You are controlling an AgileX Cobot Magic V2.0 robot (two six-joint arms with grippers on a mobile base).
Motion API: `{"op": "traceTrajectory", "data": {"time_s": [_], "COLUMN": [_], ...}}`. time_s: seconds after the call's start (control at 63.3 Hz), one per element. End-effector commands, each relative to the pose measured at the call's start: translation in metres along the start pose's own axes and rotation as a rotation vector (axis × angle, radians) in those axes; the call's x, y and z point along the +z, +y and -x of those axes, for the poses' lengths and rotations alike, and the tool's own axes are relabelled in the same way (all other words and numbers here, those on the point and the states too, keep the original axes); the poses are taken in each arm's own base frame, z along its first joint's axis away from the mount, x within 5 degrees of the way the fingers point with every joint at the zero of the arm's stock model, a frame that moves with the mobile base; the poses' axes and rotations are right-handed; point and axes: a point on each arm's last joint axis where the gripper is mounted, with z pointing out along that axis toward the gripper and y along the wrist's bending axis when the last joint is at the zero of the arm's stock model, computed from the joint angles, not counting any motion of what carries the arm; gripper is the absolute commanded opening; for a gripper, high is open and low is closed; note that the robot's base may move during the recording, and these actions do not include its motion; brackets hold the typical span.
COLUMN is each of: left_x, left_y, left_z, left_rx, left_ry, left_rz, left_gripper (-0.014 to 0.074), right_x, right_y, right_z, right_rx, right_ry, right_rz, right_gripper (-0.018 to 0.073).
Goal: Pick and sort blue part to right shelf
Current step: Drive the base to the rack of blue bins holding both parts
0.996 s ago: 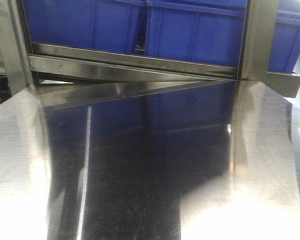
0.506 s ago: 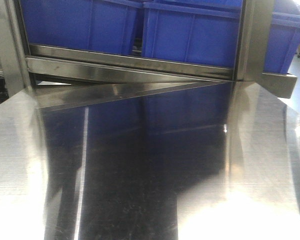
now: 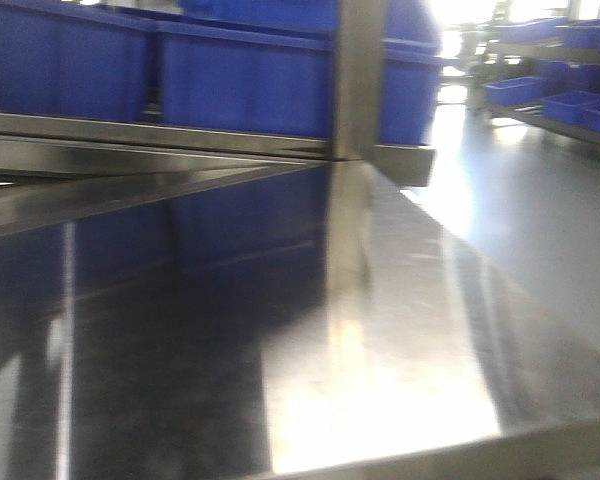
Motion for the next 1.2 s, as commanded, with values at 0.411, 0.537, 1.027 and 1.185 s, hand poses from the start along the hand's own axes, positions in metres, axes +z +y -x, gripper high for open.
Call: {"op": "traceTrajectory", "data": {"time_s": [0.411,0.537,1.027,1.185], "left_x": [-0.0018,-0.0018,-0.0018,-0.0018], "left_y": [-0.0012,-0.0012,-0.0012,-0.0012], "left_z": [0.0159,0.0159,0.0159,0.0159], "left_rx": [0.001,0.001,0.001,0.001], "left_ry": [-0.103,-0.103,-0.103,-0.103], "left_rz": [-0.011,-0.011,-0.011,-0.011], "left_gripper": [0.0335,0.0335,0.0335,0.0335], "right_x": [-0.0003,-0.0003,-0.0003,-0.0003], "right_y": [0.0015,0.0015,0.0015,0.0015], "right_z": [0.0162,0.0162,0.0162,0.0162], "right_rx": [-0.02,-0.02,-0.02,-0.02], "right_ry": [-0.106,-0.106,-0.106,-0.106], "right_rz": [0.009,0.009,0.009,0.009], "right_gripper": [0.0215,0.0215,0.0215,0.0215]}}
